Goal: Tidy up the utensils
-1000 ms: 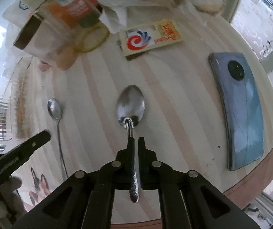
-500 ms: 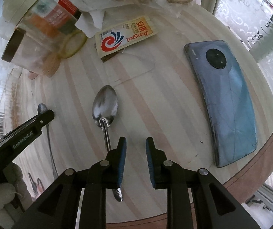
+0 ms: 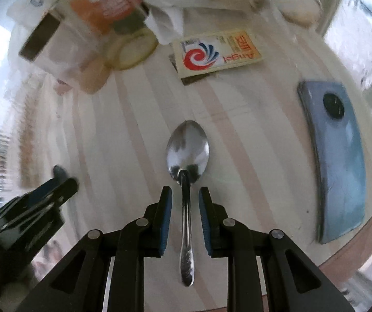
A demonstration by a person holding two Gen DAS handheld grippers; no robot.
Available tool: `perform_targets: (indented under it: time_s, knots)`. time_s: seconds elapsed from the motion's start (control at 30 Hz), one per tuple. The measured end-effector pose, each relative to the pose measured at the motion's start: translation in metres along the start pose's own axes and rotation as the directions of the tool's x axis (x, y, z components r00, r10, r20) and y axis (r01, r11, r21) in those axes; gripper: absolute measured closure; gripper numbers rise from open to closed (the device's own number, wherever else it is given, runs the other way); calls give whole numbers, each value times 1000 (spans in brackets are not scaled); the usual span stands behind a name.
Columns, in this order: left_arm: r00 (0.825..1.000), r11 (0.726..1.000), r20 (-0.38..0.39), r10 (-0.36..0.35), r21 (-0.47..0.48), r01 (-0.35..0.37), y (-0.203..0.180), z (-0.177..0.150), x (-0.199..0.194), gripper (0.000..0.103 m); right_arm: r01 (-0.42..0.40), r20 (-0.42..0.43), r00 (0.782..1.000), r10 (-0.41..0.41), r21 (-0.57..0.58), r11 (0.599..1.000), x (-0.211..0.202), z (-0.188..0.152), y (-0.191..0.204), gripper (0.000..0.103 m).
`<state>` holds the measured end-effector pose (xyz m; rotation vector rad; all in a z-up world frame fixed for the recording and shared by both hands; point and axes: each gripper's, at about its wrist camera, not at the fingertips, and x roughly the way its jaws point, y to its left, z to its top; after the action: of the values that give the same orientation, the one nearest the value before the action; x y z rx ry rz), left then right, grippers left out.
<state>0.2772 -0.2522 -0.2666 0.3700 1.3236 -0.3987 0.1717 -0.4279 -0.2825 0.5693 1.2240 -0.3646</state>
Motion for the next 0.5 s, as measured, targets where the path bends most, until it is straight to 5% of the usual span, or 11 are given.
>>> perform_targets:
  time_s: [0.1, 0.5]
  knots:
    - [1000, 1000, 1, 3, -7, -3, 7, -9, -4, 65, 77, 27, 997, -76, -35, 996, -1, 0, 10, 96]
    - [997, 1000, 82, -2, -21, 4, 23, -17, -48, 65, 80, 62, 995, -77, -52, 995, -24, -14, 31, 96]
